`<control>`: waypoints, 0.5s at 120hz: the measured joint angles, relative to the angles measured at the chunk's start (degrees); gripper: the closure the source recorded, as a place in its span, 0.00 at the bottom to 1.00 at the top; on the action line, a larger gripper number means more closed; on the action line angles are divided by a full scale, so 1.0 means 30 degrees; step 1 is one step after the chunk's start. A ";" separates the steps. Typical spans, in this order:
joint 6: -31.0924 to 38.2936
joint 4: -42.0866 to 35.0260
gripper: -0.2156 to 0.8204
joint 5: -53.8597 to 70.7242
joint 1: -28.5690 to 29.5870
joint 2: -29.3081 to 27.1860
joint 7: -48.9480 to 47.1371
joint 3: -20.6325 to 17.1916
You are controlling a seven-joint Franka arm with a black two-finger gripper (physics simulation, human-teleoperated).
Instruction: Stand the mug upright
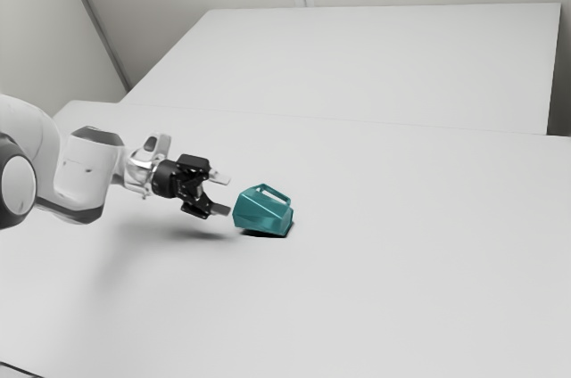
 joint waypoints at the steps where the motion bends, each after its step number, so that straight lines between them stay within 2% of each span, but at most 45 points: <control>1: 0.0007 0.0001 0.23 -0.0006 0.0000 -0.0001 -0.0011 -0.0004; 32: 0.0129 0.0005 0.23 -0.0067 0.0002 0.0214 -0.0276 -0.0004; 60: -0.0053 0.1284 0.23 -0.0061 0.0031 0.1166 -0.0426 0.0131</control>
